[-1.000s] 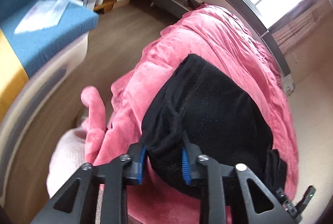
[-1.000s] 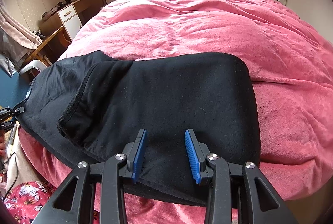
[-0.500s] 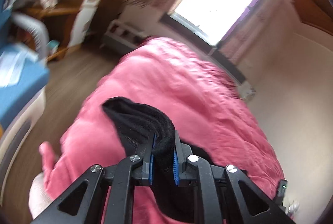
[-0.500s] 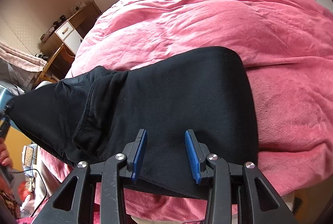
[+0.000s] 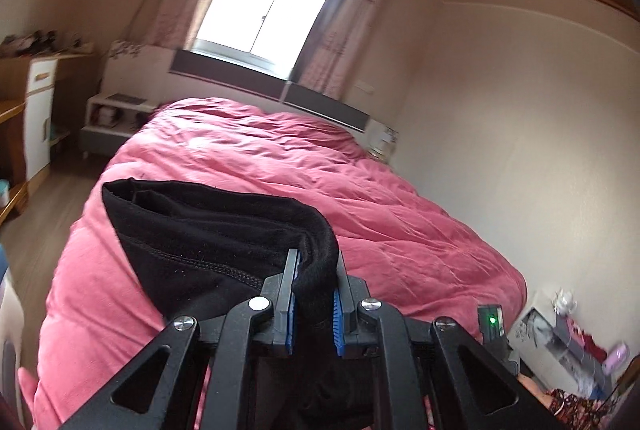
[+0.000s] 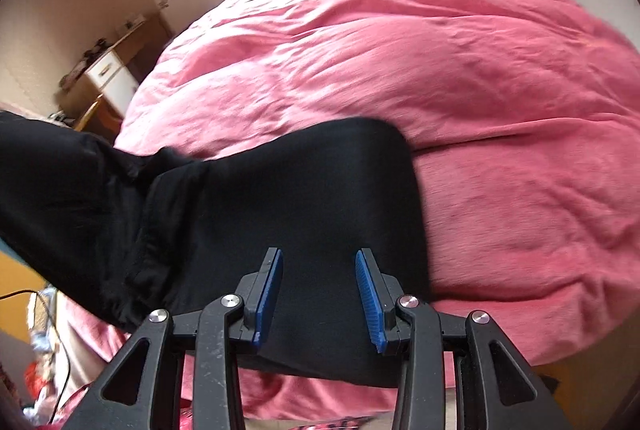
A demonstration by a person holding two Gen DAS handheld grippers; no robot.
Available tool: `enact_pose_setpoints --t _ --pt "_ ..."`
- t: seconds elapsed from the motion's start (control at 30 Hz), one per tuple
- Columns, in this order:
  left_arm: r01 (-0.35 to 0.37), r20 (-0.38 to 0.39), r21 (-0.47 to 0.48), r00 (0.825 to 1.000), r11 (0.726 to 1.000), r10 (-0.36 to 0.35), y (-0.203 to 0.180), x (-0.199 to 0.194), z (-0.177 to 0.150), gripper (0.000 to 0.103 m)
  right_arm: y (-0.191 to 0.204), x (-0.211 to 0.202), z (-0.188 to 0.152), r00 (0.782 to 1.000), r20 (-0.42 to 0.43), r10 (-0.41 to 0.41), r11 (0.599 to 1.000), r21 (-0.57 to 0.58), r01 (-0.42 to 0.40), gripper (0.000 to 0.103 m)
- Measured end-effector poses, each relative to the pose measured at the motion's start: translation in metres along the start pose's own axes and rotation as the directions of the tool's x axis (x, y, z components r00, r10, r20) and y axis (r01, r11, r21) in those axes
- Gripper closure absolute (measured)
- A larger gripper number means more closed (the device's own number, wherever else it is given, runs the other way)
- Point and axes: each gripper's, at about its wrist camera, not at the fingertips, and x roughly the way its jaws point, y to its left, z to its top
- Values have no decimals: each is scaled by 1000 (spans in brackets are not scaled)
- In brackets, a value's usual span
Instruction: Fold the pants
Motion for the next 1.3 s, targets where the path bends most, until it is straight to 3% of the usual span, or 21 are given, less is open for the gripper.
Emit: enact_pose_setpoints --t 0.1,0.23,0.47,0.7,0.83,1.1,1.3 --pt "50 -29 39 998 998 -49 -25 20 -1 90 -14 -5 2 998 15 -60 998 28 59 64" --pt "102 -72 71 993 992 -97 -53 44 -10 90 -38 -8 3 999 6 -35 992 119 34 64" --pt "196 -169 122 970 973 -174 -96 82 -37 90 -71 -9 2 998 -11 -63 966 252 64 64" --pt "266 -281 172 936 948 -212 -134 121 -75 90 -90 -8 2 997 -10 -77 952 297 76 64" --pt "314 -351 199 907 928 -232 -152 143 -103 90 -98 -8 2 998 -11 -69 947 313 69 64" --pt "346 -472 234 857 908 -205 -173 182 -160 90 -102 -13 4 998 43 -44 940 339 27 64" --pt "377 -529 311 831 873 -171 -183 185 -191 85 -93 -18 8 994 105 18 953 301 -49 64"
